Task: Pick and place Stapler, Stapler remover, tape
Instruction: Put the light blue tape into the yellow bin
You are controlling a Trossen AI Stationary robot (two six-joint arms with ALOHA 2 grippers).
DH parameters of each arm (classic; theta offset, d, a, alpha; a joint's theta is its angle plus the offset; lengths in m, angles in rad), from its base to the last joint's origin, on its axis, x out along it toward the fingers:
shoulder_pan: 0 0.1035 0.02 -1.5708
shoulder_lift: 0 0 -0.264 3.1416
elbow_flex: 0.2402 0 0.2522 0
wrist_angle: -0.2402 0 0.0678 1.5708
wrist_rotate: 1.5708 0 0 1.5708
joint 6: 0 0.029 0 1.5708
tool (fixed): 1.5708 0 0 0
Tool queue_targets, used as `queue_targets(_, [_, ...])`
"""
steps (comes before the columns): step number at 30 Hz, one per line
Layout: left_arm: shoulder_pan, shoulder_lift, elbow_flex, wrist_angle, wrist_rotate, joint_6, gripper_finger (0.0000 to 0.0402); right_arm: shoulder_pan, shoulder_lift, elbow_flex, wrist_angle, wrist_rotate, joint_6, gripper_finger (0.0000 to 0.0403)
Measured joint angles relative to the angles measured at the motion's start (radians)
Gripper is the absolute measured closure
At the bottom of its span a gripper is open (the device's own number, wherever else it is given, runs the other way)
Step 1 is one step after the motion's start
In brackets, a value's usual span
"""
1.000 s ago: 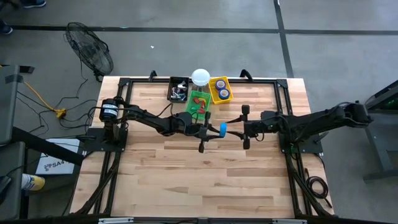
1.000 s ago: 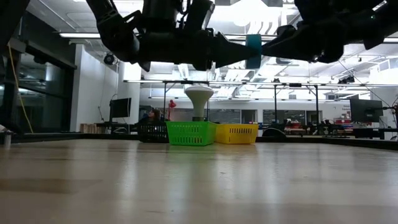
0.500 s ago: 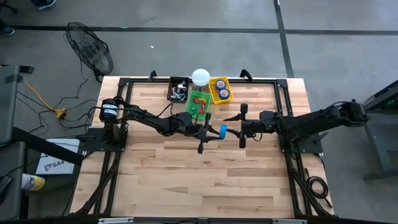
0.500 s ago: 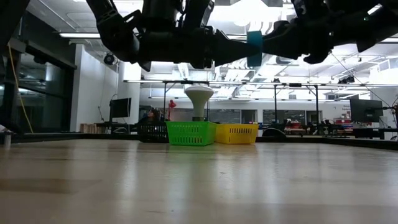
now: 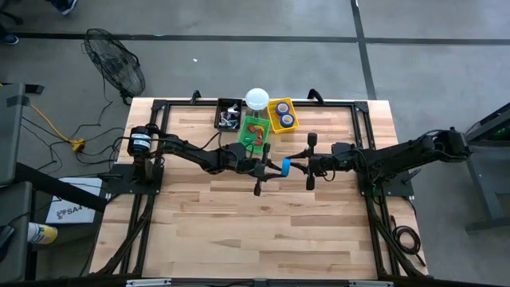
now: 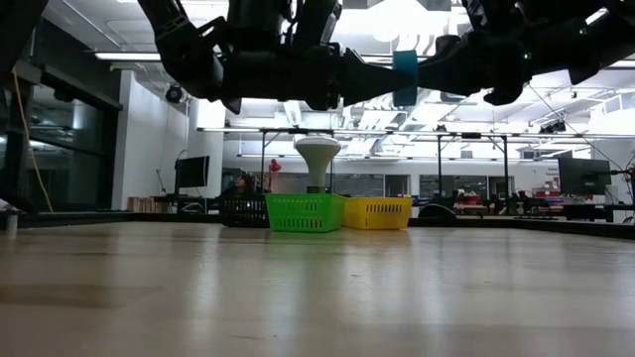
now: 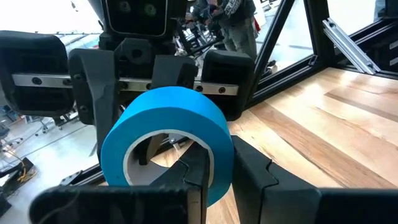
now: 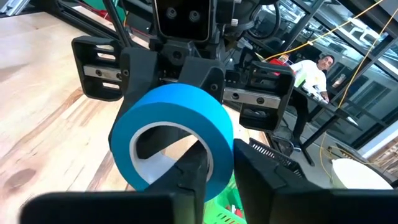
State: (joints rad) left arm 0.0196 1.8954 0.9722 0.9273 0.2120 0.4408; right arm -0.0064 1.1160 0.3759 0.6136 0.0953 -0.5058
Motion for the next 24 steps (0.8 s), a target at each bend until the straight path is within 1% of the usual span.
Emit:
queue_targets(4, [0.000,0.000,0.001,0.000,-0.004,0.000,0.0361,0.000,0.000,0.000,0.000,0.003,0.001,0.0369])
queue_targets(7, [0.000,0.000,0.001,-0.003,-0.004,-0.001,0.0360,0.000,0.000,0.000,-0.002,0.006,0.006,0.0371])
queue_targets(10, [0.001,0.000,0.002,-0.011,-0.005,-0.010,0.0347,0.000,0.000,0.000,-0.012,0.038,0.007,0.0371])
queue_targets(12, [0.001,0.000,0.002,-0.020,-0.020,-0.024,0.0332,0.000,0.000,0.000,-0.028,0.070,0.007,0.0371])
queue_targets(15, [0.001,0.001,0.002,-0.052,-0.087,-0.026,0.0301,0.000,0.000,0.000,-0.049,0.118,0.007,0.0372])
queue_targets(21, [0.001,-0.003,0.001,-0.093,-0.179,-0.026,0.0226,-0.008,0.000,0.039,-0.141,0.231,0.008,0.0372])
queue_targets(24, [0.001,-0.042,0.001,-0.199,-0.265,-0.025,0.0199,-0.050,0.000,0.067,-0.208,0.243,0.011,0.0372])
